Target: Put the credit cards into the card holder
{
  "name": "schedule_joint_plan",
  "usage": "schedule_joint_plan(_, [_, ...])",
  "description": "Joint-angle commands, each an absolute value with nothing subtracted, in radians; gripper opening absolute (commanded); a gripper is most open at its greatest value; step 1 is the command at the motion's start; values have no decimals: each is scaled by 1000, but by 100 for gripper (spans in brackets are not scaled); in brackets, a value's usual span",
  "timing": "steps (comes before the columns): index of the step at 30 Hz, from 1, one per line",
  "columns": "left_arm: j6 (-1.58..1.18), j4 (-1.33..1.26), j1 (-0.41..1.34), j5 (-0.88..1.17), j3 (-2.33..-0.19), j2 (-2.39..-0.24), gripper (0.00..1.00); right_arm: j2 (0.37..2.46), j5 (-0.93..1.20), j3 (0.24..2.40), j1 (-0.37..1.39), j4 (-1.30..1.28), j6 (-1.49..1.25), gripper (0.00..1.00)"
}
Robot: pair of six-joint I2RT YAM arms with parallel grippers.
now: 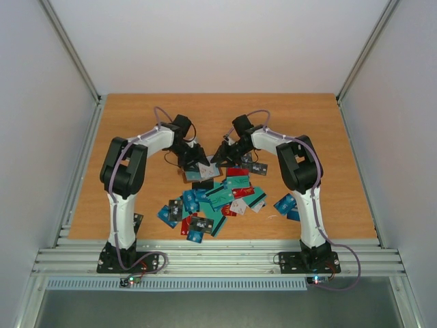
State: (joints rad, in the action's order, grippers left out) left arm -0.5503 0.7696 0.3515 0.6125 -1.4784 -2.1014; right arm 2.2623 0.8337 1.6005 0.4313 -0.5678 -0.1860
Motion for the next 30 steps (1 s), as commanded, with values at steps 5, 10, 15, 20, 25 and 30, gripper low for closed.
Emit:
schedule_joint_plan(5, [-621, 757, 403, 593, -1506, -2131, 52, 2239, 798, 1564, 434, -571, -223, 30])
schedule_joint_plan(10, [-641, 731, 405, 601, -1499, -2138, 51, 2230, 798, 1549, 434, -560, -236, 30])
schedule_joint_plan(15, [-672, 704, 405, 629, -1527, -2149, 50, 2214, 801, 1521, 435, -533, -272, 30])
schedule_joint_plan(20, [-723, 672, 405, 654, -1540, -2157, 49, 2197, 791, 1495, 436, -515, -322, 26])
schedule_joint_plan(25, [-739, 678, 419, 657, -1552, -2166, 48, 2181, 790, 1479, 436, -494, -349, 26])
schedule_joint_plan(30, [-734, 698, 440, 644, -1583, -2182, 47, 2170, 796, 1470, 439, -472, -375, 26])
